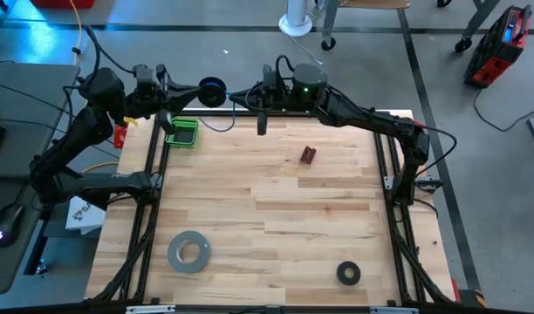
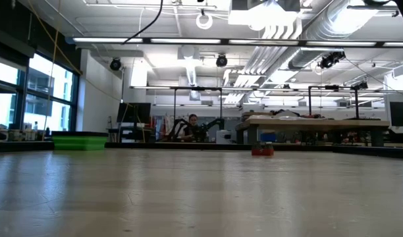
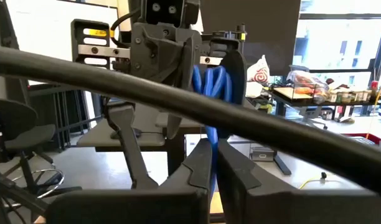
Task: Coil cords
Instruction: Coil the blue wire onto the spool
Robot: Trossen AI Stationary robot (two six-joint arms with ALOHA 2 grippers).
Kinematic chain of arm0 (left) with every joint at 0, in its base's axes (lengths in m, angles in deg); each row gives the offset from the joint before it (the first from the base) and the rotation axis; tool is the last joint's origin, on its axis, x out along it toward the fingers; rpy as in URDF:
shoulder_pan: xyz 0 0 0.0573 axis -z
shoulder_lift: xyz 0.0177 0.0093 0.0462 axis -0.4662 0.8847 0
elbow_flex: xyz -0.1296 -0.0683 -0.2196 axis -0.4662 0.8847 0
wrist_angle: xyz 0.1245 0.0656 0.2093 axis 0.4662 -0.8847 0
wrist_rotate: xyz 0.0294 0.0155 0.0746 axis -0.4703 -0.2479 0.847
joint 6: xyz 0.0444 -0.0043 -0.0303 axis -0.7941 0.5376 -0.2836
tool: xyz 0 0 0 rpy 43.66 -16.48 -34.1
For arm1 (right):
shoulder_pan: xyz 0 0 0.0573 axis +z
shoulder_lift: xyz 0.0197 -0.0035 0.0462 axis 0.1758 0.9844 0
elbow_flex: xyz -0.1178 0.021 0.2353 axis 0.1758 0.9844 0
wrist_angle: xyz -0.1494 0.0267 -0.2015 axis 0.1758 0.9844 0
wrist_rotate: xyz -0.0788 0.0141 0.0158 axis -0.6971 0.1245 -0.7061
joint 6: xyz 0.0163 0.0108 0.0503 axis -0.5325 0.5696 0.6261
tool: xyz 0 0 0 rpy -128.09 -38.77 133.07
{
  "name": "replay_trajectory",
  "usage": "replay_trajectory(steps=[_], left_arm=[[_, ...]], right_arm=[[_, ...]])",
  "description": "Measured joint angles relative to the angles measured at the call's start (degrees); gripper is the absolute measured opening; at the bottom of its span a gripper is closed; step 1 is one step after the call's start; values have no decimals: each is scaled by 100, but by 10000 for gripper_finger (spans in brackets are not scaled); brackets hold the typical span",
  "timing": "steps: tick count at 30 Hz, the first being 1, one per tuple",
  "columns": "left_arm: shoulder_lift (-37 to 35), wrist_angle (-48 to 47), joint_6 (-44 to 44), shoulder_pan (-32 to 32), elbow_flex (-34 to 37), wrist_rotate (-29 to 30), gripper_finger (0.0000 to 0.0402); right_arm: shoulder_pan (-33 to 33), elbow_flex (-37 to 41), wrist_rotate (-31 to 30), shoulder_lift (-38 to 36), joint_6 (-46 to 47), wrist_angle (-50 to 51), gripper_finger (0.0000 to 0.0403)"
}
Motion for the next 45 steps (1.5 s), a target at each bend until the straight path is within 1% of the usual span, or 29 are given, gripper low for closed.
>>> replay_trajectory(steps=[2,5,8,10,12,17,22,27,30,37,45], left_arm=[[69,28,4,5,0,7,0],[165,97,41,64,0,17,0],[206,381,39,103,0,4,0],[196,561,40,113,0,0,0],[155,644,40,107,0,10,0],[-48,554,12,107,0,33,0],[-201,619,50,107,0,131,0],[-249,702,145,107,0,258,0],[-243,716,151,107,0,266,0],[-243,750,151,107,0,264,0],[-264,736,105,107,0,264,0]], right_arm=[[-1,0,-17,0,-1,1,27],[0,0,-80,0,94,1,69],[2,0,-87,0,203,-1,107],[-20,0,-87,0,216,-2,123],[-60,0,-86,-7,164,5,132],[-178,4,-92,-101,112,117,135],[-239,4,-10,-212,134,448,135],[-213,7,276,-211,242,612,135],[-182,7,236,-210,112,850,136],[-184,9,234,-208,132,917,135],[-184,9,234,-205,98,1046,118]])
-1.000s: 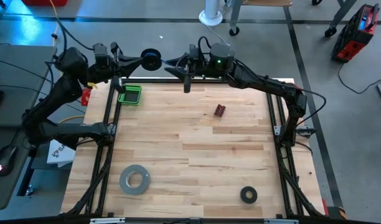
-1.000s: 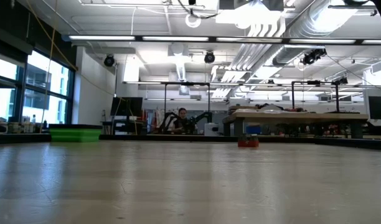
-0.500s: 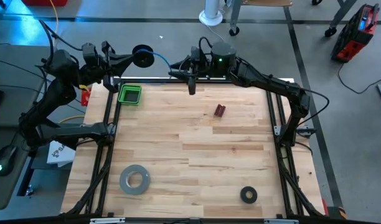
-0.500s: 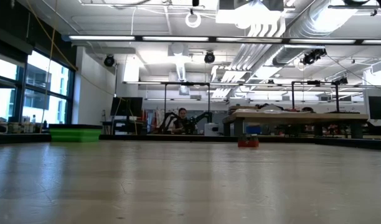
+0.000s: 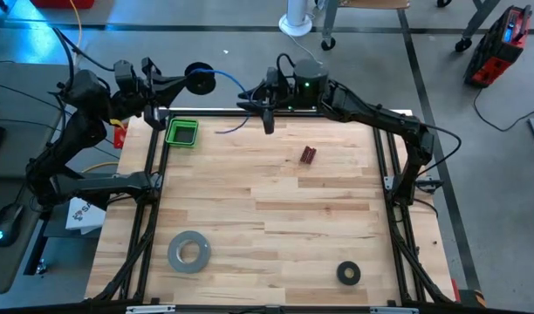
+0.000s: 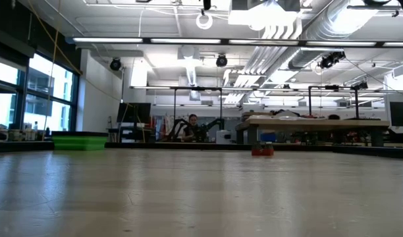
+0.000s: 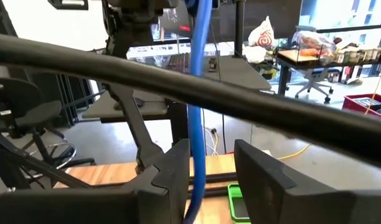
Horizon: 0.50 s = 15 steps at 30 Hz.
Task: Coil cords
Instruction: Coil the blue wire onto the spool
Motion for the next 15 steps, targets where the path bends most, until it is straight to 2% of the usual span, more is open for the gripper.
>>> replay_trajectory(steps=[15], left_arm=[[-172,-164,-109,0,0,140,0]], right_arm=[[-7,0,39,0,-160,-62,115]])
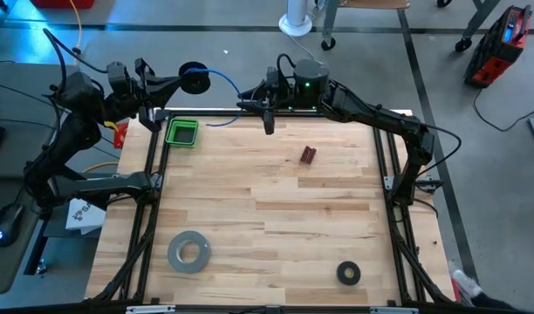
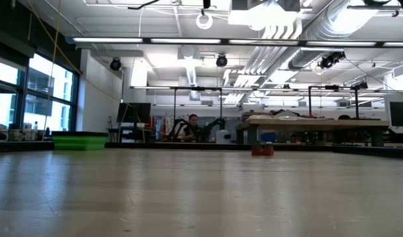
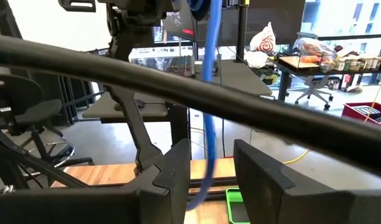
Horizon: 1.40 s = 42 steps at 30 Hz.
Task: Coil cords
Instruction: Coil the blue wire onto the spool
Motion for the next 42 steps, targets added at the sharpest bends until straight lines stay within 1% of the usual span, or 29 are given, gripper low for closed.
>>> replay_trajectory(steps=[9,22,24,26,30,31,34,37,40,42], left_arm=[[-112,-124,2,0,2,131,0],[-104,-177,41,2,2,153,0],[-104,-174,13,2,2,153,0],[-106,-172,13,0,2,155,0],[-102,-173,24,1,2,156,0],[-94,-172,56,2,2,164,0],[-30,-135,249,2,2,198,0],[103,118,724,0,2,295,0],[283,453,1174,4,2,260,0],[425,640,1560,4,2,138,0]], right_arm=[[-4,0,-20,0,-1,17,115],[-4,0,-20,0,19,-10,112],[-4,0,-20,0,1,-10,104],[-3,0,-20,0,-8,-10,87],[15,0,-20,0,-65,-8,20],[39,0,-22,0,-67,-8,11],[153,0,-37,0,-89,-10,6],[336,0,-44,0,-159,-11,3],[504,0,-216,0,-275,-113,2],[587,0,-347,0,-303,-257,1]])
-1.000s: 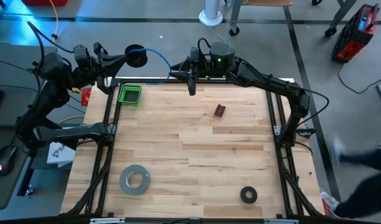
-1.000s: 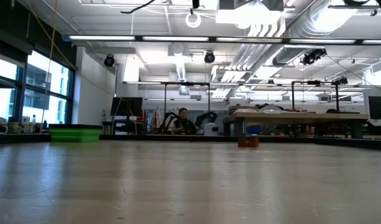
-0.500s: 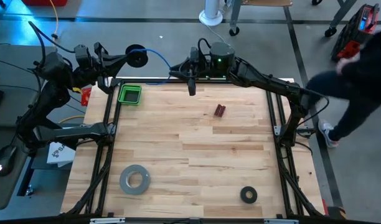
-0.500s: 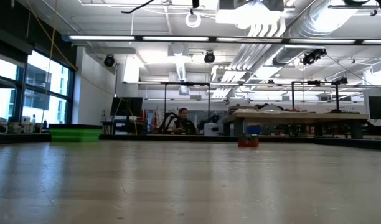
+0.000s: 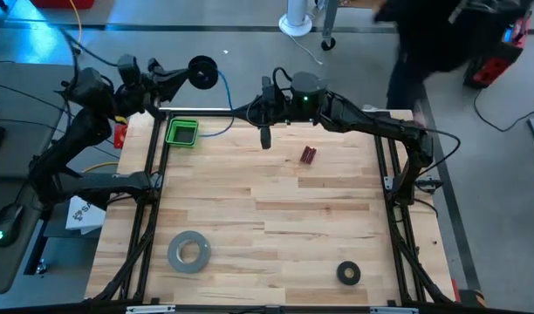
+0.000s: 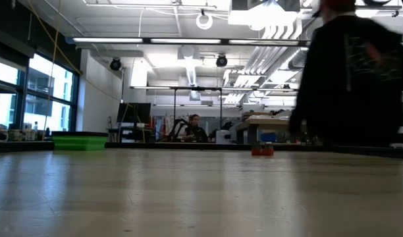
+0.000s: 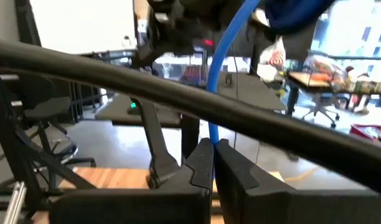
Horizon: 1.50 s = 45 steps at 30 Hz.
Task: Coil cords
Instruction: Coil the blue wire onto the spool
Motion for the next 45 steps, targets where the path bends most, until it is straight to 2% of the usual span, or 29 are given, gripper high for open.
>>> replay_trajectory(steps=[6,11,28,33,45], left_arm=[[346,416,1525,0,2,-594,0],[526,822,2337,0,2,-797,0],[631,1145,4110,168,4,-923,0],[698,1131,4617,345,2,-1180,0],[903,1091,4799,466,2,-1132,0]], right_arm=[[163,-1,-43,41,126,-442,1],[280,0,-77,206,303,-767,0],[404,-2,-124,643,637,-1821,0],[380,-2,-202,660,645,-1959,0],[404,-2,-184,658,647,-2188,0]])
